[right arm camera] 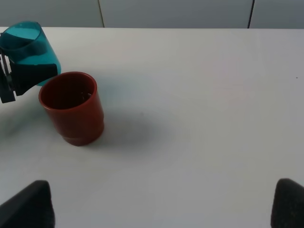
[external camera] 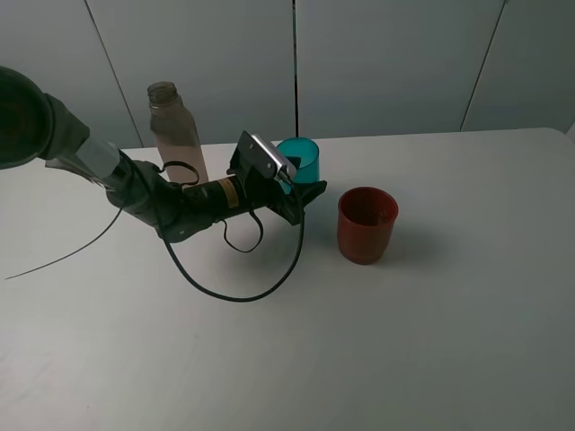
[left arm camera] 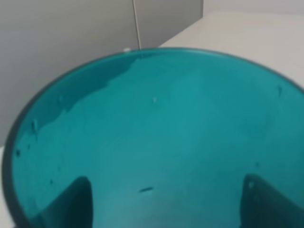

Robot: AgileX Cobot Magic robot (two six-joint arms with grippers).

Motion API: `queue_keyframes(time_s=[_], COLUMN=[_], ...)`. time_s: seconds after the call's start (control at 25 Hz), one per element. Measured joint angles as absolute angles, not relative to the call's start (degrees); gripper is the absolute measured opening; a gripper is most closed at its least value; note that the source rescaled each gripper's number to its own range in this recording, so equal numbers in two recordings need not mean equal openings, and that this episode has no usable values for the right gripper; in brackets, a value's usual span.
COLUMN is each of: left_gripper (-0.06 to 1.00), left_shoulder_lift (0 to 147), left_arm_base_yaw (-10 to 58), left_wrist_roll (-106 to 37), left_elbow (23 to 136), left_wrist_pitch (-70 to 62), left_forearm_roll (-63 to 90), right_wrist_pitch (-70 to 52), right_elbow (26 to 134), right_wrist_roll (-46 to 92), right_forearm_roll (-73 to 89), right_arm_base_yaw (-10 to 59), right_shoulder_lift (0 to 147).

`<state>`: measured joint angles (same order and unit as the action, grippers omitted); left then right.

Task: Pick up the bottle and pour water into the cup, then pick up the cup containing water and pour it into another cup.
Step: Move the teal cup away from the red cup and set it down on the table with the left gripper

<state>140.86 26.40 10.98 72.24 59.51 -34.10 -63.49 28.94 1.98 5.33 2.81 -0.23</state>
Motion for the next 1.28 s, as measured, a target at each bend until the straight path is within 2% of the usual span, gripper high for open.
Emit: queue_keyframes(time_s=[1.28], left_gripper=[0.07], left_shoulder_lift=[142.6], left_arm_base_yaw=[24.0], left_wrist_roll=[14.5], left_elbow=[72.2], left_wrist_pitch=[58.0], left_forearm_roll=[-35.8], right_wrist_pitch=[-63.5], right_elbow=[28.9], right_wrist_roll=[2.0], right_forearm_roll=[5.3], right_arm_base_yaw=[2.8], right_shoulder_lift=[-0.2])
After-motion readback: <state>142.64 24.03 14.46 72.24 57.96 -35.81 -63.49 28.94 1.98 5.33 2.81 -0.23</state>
